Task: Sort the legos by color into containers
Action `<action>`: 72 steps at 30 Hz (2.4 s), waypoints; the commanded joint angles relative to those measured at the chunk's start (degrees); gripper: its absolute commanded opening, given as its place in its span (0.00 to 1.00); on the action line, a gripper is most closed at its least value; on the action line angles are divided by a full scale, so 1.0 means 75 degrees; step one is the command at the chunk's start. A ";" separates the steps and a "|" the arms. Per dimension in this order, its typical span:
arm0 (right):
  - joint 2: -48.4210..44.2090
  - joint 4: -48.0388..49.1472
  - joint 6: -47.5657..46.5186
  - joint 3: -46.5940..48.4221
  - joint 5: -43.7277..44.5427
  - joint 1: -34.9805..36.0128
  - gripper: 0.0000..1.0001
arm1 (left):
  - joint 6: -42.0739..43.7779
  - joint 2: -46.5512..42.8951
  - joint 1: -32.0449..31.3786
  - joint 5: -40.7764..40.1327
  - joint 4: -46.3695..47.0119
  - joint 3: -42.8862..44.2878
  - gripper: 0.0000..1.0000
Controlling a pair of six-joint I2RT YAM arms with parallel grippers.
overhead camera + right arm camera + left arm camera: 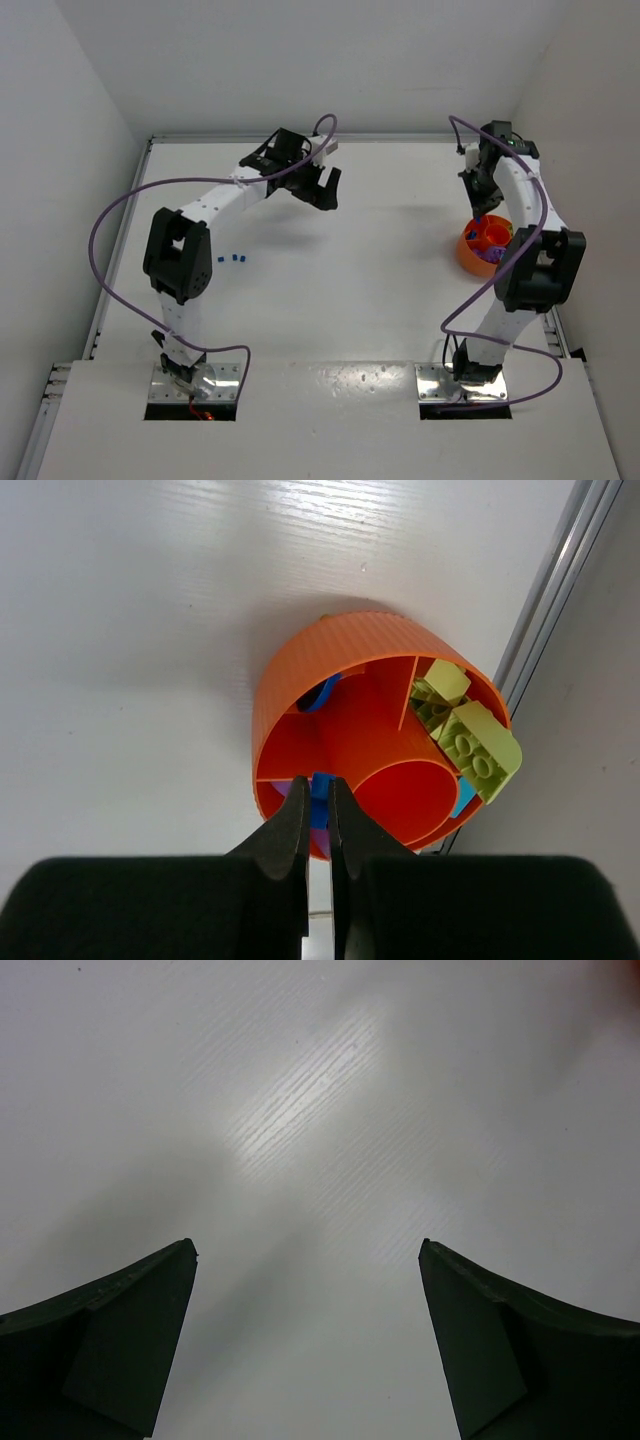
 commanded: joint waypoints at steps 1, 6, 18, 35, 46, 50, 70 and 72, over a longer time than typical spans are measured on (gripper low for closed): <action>0.0161 0.0268 -0.0029 -0.0023 0.0215 -0.0013 0.00 | -0.0180 0.0118 0.0149 0.0346 0.0000 0.0440 0.99; 0.0162 0.0268 -0.0029 -0.0023 0.0285 -0.0013 0.18 | -0.0180 0.0258 0.0150 0.0417 -0.0071 0.0511 0.99; 0.0091 0.0338 -0.0029 -0.0234 0.0355 -0.0083 0.32 | -0.0180 0.0259 0.0220 0.0570 -0.0071 0.0511 0.99; -0.0377 -0.0236 -0.0428 0.0540 -0.1766 0.0420 0.53 | 0.3896 -0.2366 0.2750 -0.0532 -0.2227 -0.2886 0.70; 0.0150 -0.0459 -0.0662 0.1043 -0.2257 0.0902 0.56 | 0.8033 -0.2321 0.4263 -0.0626 -0.3105 -0.3485 0.50; 0.0314 -0.0459 -0.0732 0.1207 -0.2188 0.1147 0.61 | 0.8947 -0.2144 0.4345 -0.0334 -0.2943 -0.3556 0.49; 0.0384 -0.0459 -0.0732 0.1138 -0.1625 0.1523 0.74 | 1.0602 -0.0903 0.4415 0.1261 -0.2567 -0.4118 0.45; 0.0384 -0.0459 -0.0732 0.1138 -0.1625 0.1523 0.74 | 1.0601 -0.0820 0.4415 0.1261 -0.2497 -0.4048 0.45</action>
